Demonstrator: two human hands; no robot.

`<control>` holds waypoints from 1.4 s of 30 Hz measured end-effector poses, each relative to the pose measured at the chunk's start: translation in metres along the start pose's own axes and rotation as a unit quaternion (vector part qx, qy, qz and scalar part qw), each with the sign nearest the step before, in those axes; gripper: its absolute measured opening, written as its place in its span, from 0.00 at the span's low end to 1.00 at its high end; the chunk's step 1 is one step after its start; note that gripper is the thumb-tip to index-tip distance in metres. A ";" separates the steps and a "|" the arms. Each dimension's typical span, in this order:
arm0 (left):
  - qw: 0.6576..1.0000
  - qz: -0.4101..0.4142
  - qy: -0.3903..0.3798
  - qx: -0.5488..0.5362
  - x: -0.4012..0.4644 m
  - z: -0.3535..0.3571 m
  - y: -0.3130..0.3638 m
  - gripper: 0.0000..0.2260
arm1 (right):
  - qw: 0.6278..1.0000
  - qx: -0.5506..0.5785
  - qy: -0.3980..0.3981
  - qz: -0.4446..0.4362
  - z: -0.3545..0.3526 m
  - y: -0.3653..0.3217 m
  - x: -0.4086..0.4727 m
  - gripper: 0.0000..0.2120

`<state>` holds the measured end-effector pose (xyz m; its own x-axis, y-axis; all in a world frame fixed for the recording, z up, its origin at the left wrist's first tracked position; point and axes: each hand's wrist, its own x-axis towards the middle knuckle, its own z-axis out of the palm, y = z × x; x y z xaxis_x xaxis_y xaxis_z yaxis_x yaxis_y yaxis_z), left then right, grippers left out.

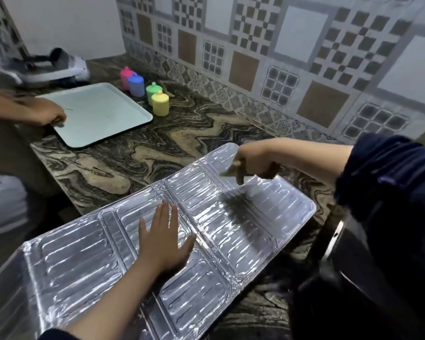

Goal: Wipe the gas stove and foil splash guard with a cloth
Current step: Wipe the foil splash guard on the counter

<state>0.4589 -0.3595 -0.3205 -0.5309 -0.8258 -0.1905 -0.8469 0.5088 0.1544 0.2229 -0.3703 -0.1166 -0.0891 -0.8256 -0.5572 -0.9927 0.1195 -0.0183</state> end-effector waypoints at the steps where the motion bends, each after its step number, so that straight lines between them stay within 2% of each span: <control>1: 1.000 -0.001 0.000 0.003 -0.004 0.001 -0.002 0.45 | 0.998 -0.017 0.056 -0.019 -0.001 -0.005 0.010 0.21; 3: 1.000 -0.001 0.000 0.006 -0.012 0.002 -0.008 0.43 | 0.990 -0.029 0.130 -0.052 0.003 -0.015 0.027 0.21; 5: 1.000 -0.003 -0.003 0.009 -0.019 0.002 -0.012 0.43 | 0.984 -0.041 0.153 -0.076 0.020 -0.025 0.044 0.22; 10: 0.999 -0.029 -0.033 0.008 -0.027 -0.014 -0.015 0.43 | 0.993 -0.077 0.050 -0.074 0.076 -0.053 0.055 0.19; 13: 0.999 -0.037 -0.019 0.009 -0.019 -0.028 -0.002 0.43 | 0.995 -0.058 0.050 -0.067 0.082 -0.050 0.058 0.26; 15: 1.000 -0.021 0.007 -0.007 -0.011 -0.030 0.009 0.44 | 0.995 -0.081 0.023 -0.055 0.083 -0.048 0.065 0.34; 17: 1.000 0.002 0.024 -0.015 -0.001 -0.025 0.021 0.45 | 0.992 -0.121 0.000 -0.034 0.085 -0.048 0.072 0.38; 21: 1.000 0.012 0.009 -0.020 0.009 -0.003 0.037 0.47 | 0.990 -0.136 -0.011 -0.025 0.087 -0.047 0.082 0.39; 29: 0.999 -0.006 0.031 -0.019 0.009 0.006 0.039 0.48 | 0.989 -0.137 -0.007 -0.048 0.084 -0.042 0.074 0.38; 33: 0.999 -0.009 0.032 -0.015 0.010 0.006 0.040 0.49 | 0.989 -0.125 -0.029 -0.072 0.081 -0.030 0.050 0.31; 38: 0.999 -0.011 0.034 -0.016 0.010 0.006 0.040 0.49 | 0.985 -0.044 -0.152 -0.072 0.087 -0.007 0.016 0.19; 42: 0.999 -0.011 0.028 -0.012 0.009 0.005 0.040 0.50 | 0.970 -0.099 -0.221 -0.026 0.093 -0.004 0.000 0.25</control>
<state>0.4202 -0.3451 -0.3212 -0.5086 -0.8496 -0.1396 -0.8573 0.4847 0.1737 0.2347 -0.3198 -0.1941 -0.0386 -0.5060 -0.8617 -0.9951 -0.0595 0.0795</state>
